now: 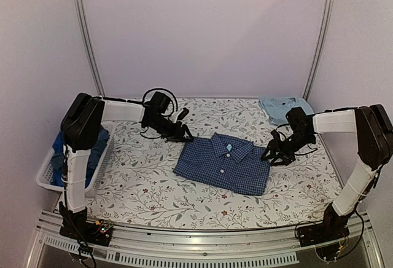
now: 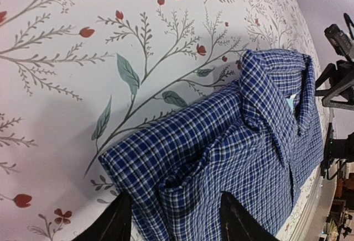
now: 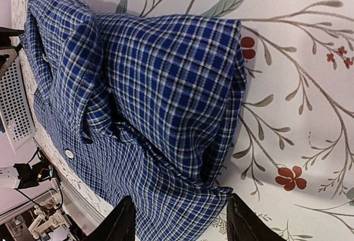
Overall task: Fold and stack the mixed laundry pile
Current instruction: Smooth out the square-folded shirt at the center of the board.
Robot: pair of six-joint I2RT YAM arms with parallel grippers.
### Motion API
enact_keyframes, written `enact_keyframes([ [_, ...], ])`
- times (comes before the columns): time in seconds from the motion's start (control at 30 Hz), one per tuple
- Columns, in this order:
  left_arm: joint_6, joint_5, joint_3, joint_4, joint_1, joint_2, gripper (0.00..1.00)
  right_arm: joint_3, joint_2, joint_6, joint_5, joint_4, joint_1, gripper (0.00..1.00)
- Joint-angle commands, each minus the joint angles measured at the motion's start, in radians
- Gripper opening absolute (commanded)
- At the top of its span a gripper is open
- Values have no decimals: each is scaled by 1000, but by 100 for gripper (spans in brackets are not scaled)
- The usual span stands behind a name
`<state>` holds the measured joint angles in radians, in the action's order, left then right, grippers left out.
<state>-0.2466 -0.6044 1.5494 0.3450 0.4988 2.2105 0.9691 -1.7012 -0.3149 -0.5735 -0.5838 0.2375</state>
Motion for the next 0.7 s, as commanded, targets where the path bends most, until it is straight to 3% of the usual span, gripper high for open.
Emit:
enact_keyframes([
  [0.0, 13, 69, 24, 25, 7, -55, 54, -1, 13, -2, 14, -22, 4, 58],
  [0.23, 74, 173, 49, 98, 8, -108, 57, -7, 74, -15, -57, -6, -44, 63],
  [0.67, 70, 63, 160, 98, 45, 17, 54, -32, -25, -10, -93, 52, -45, 56],
])
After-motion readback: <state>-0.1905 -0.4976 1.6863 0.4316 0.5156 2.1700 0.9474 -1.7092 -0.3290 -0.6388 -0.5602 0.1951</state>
